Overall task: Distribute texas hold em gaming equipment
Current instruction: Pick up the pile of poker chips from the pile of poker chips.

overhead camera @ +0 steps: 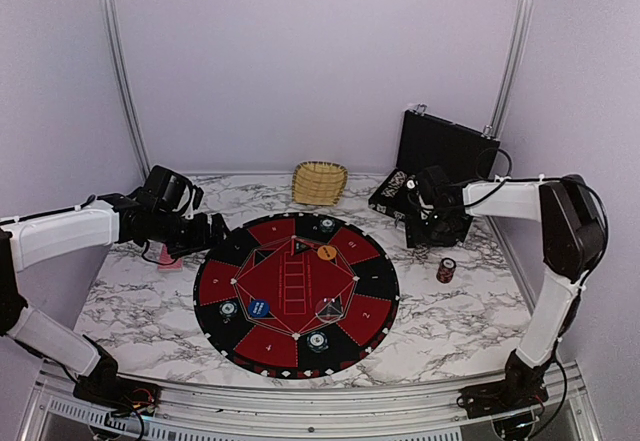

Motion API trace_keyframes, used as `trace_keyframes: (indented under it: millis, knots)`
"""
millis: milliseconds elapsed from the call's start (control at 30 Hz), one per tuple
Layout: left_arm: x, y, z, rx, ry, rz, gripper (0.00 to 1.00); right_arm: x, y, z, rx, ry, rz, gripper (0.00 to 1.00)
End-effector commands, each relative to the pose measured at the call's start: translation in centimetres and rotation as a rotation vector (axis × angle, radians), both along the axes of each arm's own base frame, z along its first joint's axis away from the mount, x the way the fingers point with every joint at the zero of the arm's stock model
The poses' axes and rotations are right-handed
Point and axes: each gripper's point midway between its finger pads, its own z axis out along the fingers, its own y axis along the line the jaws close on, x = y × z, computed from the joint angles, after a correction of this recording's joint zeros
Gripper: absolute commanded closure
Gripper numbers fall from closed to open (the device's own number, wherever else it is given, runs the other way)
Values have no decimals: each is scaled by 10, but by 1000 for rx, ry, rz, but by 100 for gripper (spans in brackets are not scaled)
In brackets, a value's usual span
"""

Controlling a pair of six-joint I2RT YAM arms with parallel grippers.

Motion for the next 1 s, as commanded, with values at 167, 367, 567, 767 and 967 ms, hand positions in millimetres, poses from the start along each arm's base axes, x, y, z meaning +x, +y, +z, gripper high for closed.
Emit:
trace_keyframes:
  millis: [167, 367, 567, 767, 967]
  knots:
    - [7, -3, 7, 11, -10, -2, 1, 20, 2, 9, 33, -45, -23, 32]
    - [7, -3, 6, 12, -8, -4, 1, 21, 1, 10, 34, -48, -29, 38]
    - [7, -3, 6, 13, -7, -3, 1, 21, 1, 12, 39, -49, -29, 42]
    - [7, -3, 6, 13, -7, -4, 1, 21, 0, 13, 39, -50, -32, 46]
    - [7, -4, 7, 11, -9, -5, 1, 21, -3, 14, 38, -52, -38, 48]
